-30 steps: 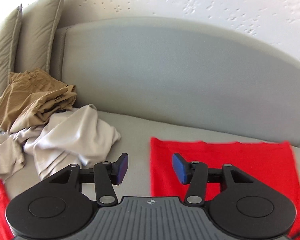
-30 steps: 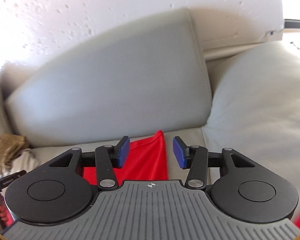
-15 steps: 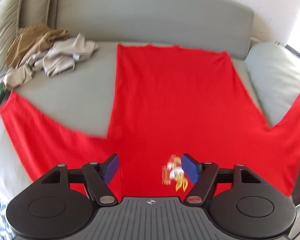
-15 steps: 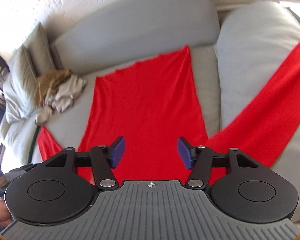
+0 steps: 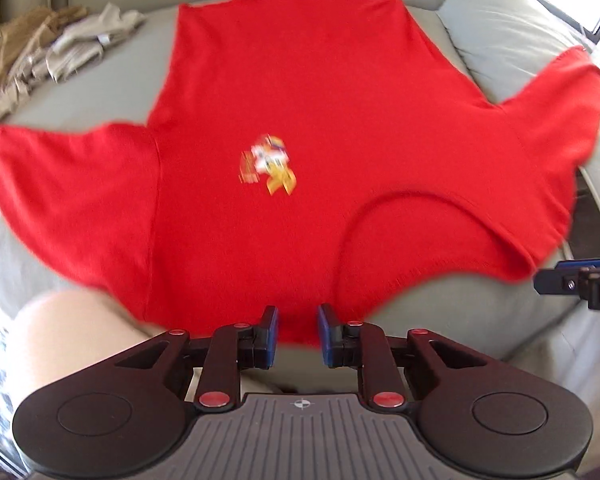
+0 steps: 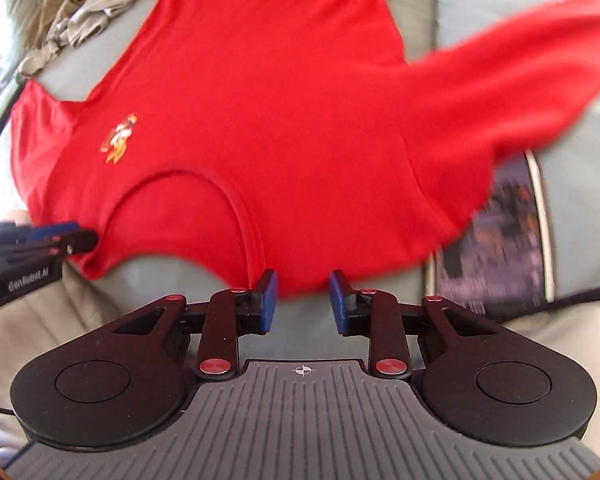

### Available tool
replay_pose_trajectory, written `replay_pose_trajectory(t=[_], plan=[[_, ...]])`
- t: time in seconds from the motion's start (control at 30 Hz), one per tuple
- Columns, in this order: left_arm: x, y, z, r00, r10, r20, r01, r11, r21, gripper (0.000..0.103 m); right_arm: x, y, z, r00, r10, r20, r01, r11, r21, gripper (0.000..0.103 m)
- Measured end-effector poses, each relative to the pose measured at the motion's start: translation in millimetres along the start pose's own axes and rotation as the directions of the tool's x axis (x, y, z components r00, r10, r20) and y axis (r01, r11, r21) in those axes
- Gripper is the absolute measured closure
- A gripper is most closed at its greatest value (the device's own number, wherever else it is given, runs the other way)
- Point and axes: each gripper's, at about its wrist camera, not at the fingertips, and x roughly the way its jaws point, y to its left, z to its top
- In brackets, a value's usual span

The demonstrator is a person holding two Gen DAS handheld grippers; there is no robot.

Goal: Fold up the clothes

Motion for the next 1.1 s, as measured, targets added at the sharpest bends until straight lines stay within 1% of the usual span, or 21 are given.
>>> replay_pose_trajectory(t=[0.03,0.07,0.1,0.2,0.27,0.3,0.33,0.4,0.43,0.47,0.5,0.57,0.67,0.73,0.77,0.87,0.9,0.93,0.97,1.0,1.1], plan=[[-5.2,0.7,-4.9,1.000,-0.009,0.017,0.010,1.000,-0.017,0.080,-8.0,-3.9,-6.0,0.999,0.032,0.017,-0.032,0.999,0.023,0.072],[-10.3,1.1,-8.2,0.999,-0.003,0.043,0.004,1.000,-0.024,0.079,-16.2,-7.1,-11.2,0.998,0.051,0.043,-0.053,0.998,0.040,0.071],[-15.2,0.9,-9.6,0.997,0.016,0.074,-0.015,1.000,-0.025,0.076,-23.2,-8.4,-14.6,0.995,0.055,0.078,-0.059,0.997,0.048,0.070],[-23.1,1.0,-3.6,0.987,0.070,0.144,-0.066,0.997,-0.030,0.072,-37.3,-8.8,-18.8,0.979,0.052,0.198,-0.067,0.995,0.069,0.068],[-22.9,2.0,4.4,0.982,0.091,0.168,-0.086,0.996,-0.039,0.070,-38.4,-6.8,-12.3,0.969,0.038,0.243,-0.058,0.996,0.075,0.068],[-21.8,2.1,7.6,0.979,0.103,0.174,-0.096,0.994,-0.049,0.065,-37.5,-5.1,-8.1,0.967,0.033,0.252,-0.053,0.996,0.075,0.070],[-20.2,1.8,10.5,0.977,0.116,0.180,-0.107,0.992,-0.064,0.057,-35.9,-3.3,-3.8,0.967,0.029,0.253,-0.049,0.996,0.073,0.070],[-17.4,0.0,15.0,0.974,0.129,0.184,-0.116,0.990,-0.080,0.054,-30.1,1.1,4.8,0.969,0.065,0.238,-0.085,0.994,0.074,0.070],[-15.3,-2.1,16.6,0.975,0.133,0.180,-0.120,0.990,-0.080,0.054,-26.2,4.0,8.5,0.973,0.067,0.221,-0.085,0.994,0.071,0.064],[-12.0,-3.2,17.6,0.975,0.138,0.176,-0.125,0.989,-0.080,0.053,-21.9,7.5,11.8,0.979,0.053,0.199,-0.067,0.996,0.067,0.060],[-8.6,-4.3,18.7,0.975,0.142,0.171,-0.130,0.988,-0.080,0.051,-17.7,11.2,14.3,0.982,0.035,0.184,-0.046,0.997,0.054,0.060],[0.2,-5.7,19.1,0.978,0.150,0.145,-0.141,0.988,-0.067,0.051,-10.2,17.6,17.0,0.985,0.007,0.174,-0.011,1.000,0.019,0.057],[13.5,-4.5,14.5,0.990,0.128,0.064,-0.123,0.990,-0.070,0.053,3.8,21.6,18.1,0.991,-0.021,0.134,0.022,1.000,-0.006,0.057],[14.9,-6.5,8.7,0.991,0.123,0.057,-0.120,0.991,-0.055,0.053,13.8,19.9,15.5,0.996,-0.030,0.085,0.030,1.000,-0.003,0.058],[14.4,-7.3,6.6,0.992,0.120,0.049,-0.118,0.992,-0.046,0.053,17.7,18.6,12.4,0.998,-0.027,0.062,0.028,1.000,-0.005,0.058],[9.6,-5.9,2.2,0.996,0.093,-0.011,-0.093,0.995,-0.040,0.053,15.2,18.7,5.0,1.000,-0.004,0.017,0.005,1.000,-0.031,0.058],[4.9,-4.8,1.3,0.996,0.085,-0.017,-0.086,0.995,-0.046,0.054,11.6,15.6,3.3,1.000,0.020,-0.008,-0.020,1.000,-0.008,0.059],[-2.0,-4.8,1.0,0.997,0.083,-0.005,-0.083,0.995,-0.047,0.056,5.5,11.1,1.3,0.998,0.055,-0.014,-0.054,0.998,0.021,0.061],[-9.9,-5.9,1.8,0.996,0.086,0.018,-0.086,0.996,-0.040,0.056,-4.3,6.6,-0.5,0.996,0.085,0.010,-0.085,0.996,0.040,0.061],[-17.4,-7.5,3.4,0.995,0.092,0.040,-0.091,0.995,-0.031,0.055,-16.6,2.3,-1.4,0.994,0.099,0.049,-0.101,0.994,0.049,0.060],[-39.8,-14.0,15.1,0.988,0.104,0.111,-0.104,0.995,-0.014,0.050,-56.8,-12.8,0.7,0.978,0.104,0.181,-0.119,0.990,0.072,0.057]])
